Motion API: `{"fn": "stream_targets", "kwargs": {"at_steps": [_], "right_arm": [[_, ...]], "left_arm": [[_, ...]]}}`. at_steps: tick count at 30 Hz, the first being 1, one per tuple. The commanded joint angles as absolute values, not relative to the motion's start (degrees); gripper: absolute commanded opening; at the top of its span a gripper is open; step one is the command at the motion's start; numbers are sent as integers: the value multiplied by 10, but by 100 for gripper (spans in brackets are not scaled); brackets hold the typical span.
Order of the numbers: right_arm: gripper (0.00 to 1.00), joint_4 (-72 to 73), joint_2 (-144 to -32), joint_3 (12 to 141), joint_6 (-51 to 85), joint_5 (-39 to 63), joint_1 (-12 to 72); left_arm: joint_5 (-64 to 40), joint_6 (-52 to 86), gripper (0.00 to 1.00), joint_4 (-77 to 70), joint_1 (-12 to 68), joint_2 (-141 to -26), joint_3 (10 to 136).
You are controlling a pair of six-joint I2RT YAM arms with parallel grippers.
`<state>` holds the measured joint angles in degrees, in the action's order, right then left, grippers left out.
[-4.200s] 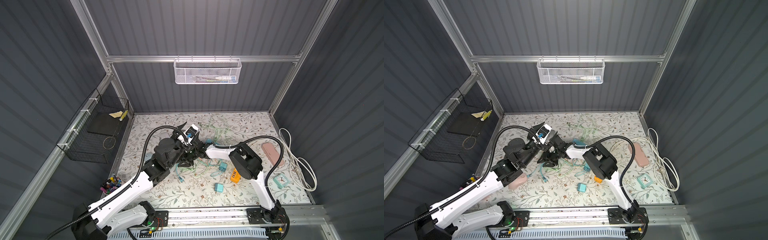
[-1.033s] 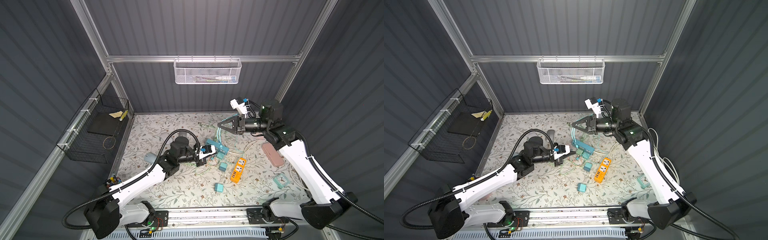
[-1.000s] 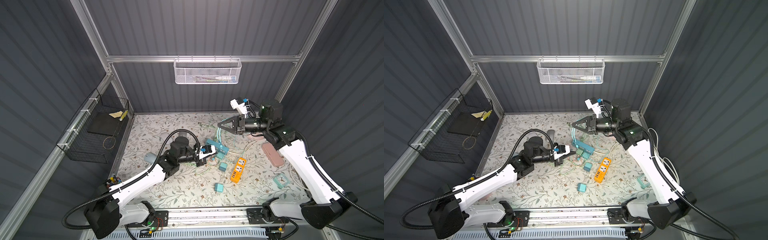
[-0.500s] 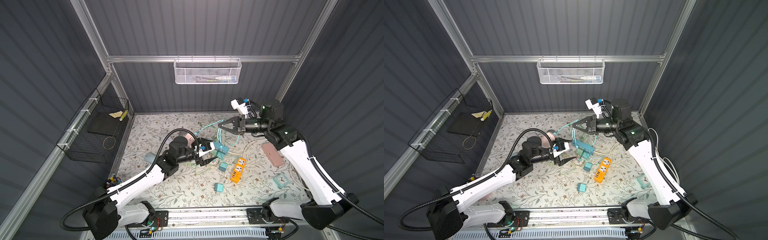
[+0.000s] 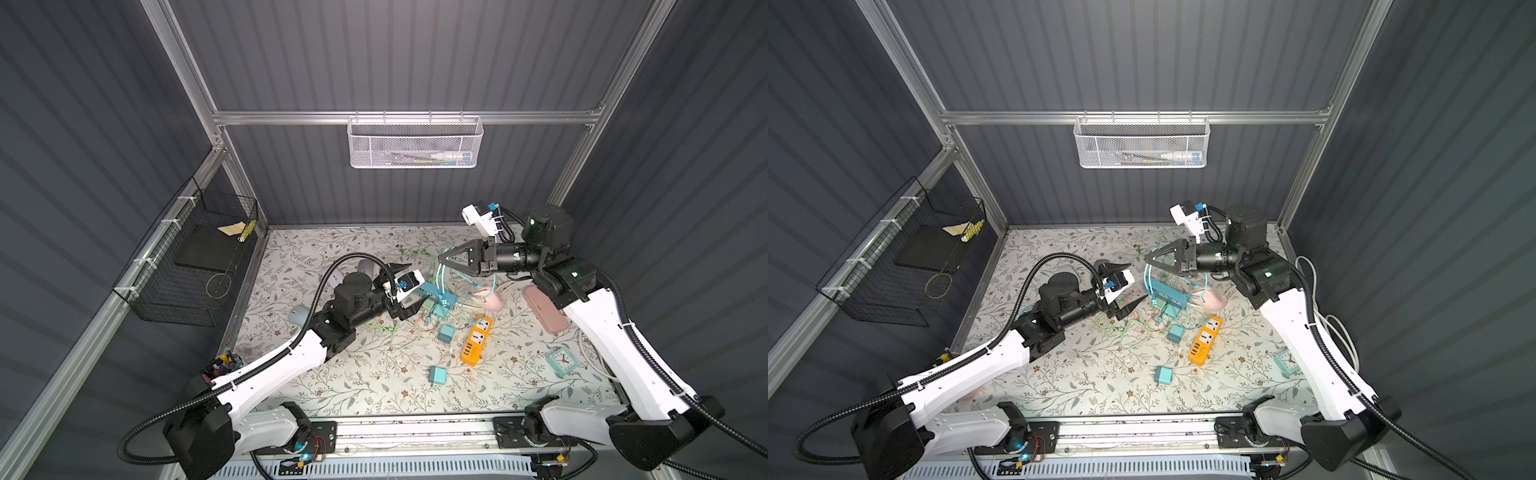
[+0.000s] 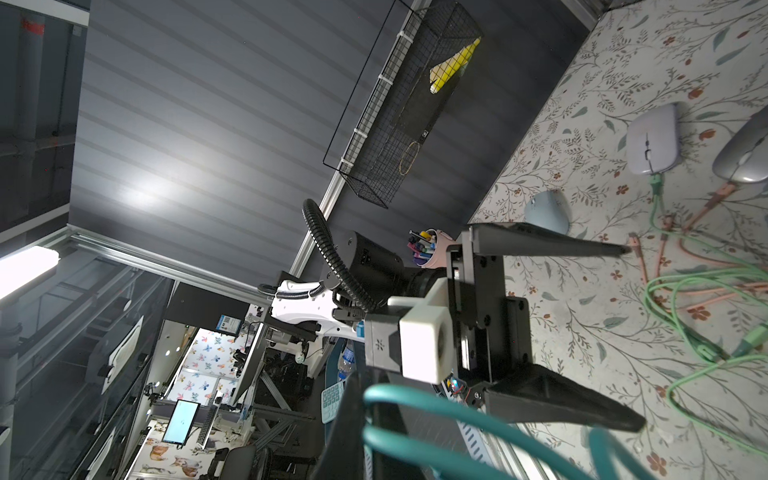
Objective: Unplug the wireless mouse
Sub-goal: Pick up the mouse from the center of the board.
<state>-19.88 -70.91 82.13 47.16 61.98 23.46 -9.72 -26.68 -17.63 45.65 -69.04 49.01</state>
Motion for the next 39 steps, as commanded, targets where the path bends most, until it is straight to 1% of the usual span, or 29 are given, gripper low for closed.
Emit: {"fn": "stream_targets", "kwargs": {"at_steps": [1, 5, 10, 14, 15, 16, 18, 19, 21, 22, 24, 25, 26, 27, 30, 35, 36, 37, 39], "right_arm": [[0, -171, -695, 810, 473, 647, 243], [0, -141, -693, 796, 491, 662, 257], [0, -137, -694, 795, 490, 659, 267], [0, -132, -698, 792, 491, 656, 272], [0, -130, -700, 791, 494, 657, 275], [0, -126, -702, 789, 497, 658, 276], [0, -120, -704, 788, 500, 660, 281], [0, -119, -705, 788, 501, 659, 284], [0, -117, -707, 790, 500, 661, 287], [0, -116, -708, 790, 501, 663, 289], [0, -116, -711, 790, 502, 665, 292], [0, -114, -712, 790, 503, 667, 295], [0, -113, -713, 790, 504, 667, 298], [0, -112, -714, 790, 504, 669, 301], [0, -105, -719, 790, 505, 671, 312], [0, -86, -733, 783, 514, 670, 333], [0, -78, -737, 781, 518, 670, 338], [0, -69, -739, 779, 523, 670, 342], [0, -47, -744, 776, 538, 673, 349]], "left_arm": [[-121, -256, 88, -196, 455, -674, 476], [-175, -253, 86, -198, 456, -670, 475], [-225, -250, 74, -190, 455, -671, 480], [-258, -247, 74, -189, 455, -666, 482], [-260, -245, 68, -188, 455, -667, 482], [-259, -243, 57, -187, 455, -666, 484], [-255, -244, 41, -181, 455, -666, 488], [-249, -246, 39, -180, 455, -666, 488], [-240, -246, 40, -181, 455, -665, 487], [-234, -246, 42, -180, 455, -664, 487], [-228, -246, 51, -181, 455, -663, 488], [-225, -244, 58, -181, 455, -662, 488], [-224, -244, 62, -181, 455, -662, 488], [-223, -243, 64, -181, 455, -661, 488], [-223, -242, 65, -182, 455, -657, 487], [-246, -238, 62, -185, 455, -651, 487], [-251, -238, 60, -185, 455, -649, 486], [-251, -237, 53, -186, 455, -648, 486], [-247, -239, 27, -182, 455, -648, 488]]}}
